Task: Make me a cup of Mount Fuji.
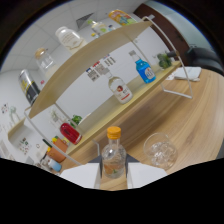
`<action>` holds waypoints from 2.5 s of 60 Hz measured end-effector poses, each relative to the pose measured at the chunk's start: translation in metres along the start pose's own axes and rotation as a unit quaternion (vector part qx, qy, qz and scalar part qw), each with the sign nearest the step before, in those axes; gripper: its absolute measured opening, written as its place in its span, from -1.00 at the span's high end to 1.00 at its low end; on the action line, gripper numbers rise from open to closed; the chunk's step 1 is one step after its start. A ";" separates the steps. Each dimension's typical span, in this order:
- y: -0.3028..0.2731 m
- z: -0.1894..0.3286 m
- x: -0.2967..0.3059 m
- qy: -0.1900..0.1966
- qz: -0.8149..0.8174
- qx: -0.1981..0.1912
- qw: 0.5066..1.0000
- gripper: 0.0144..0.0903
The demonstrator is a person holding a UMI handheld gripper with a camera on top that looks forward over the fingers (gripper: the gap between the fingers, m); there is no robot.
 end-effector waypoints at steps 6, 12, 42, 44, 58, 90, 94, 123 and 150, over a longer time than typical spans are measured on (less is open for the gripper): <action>-0.001 0.006 -0.002 -0.035 0.132 -0.002 0.991 0.45; -0.004 0.012 -0.007 -0.066 0.233 -0.008 0.970 0.45; -0.009 0.024 -0.002 -0.134 0.548 -0.016 0.826 0.46; -0.009 0.024 -0.002 -0.133 0.550 -0.016 0.824 0.46; -0.018 0.015 -0.018 -0.128 0.464 -0.011 0.876 0.46; 0.066 0.024 -0.096 -0.016 -0.255 0.014 0.967 0.45; 0.092 0.034 -0.088 -0.004 -0.281 -0.007 0.960 0.45; 0.164 0.061 -0.042 0.068 -0.296 -0.115 0.946 0.46; 0.176 0.042 -0.037 0.048 -0.324 -0.124 0.937 0.39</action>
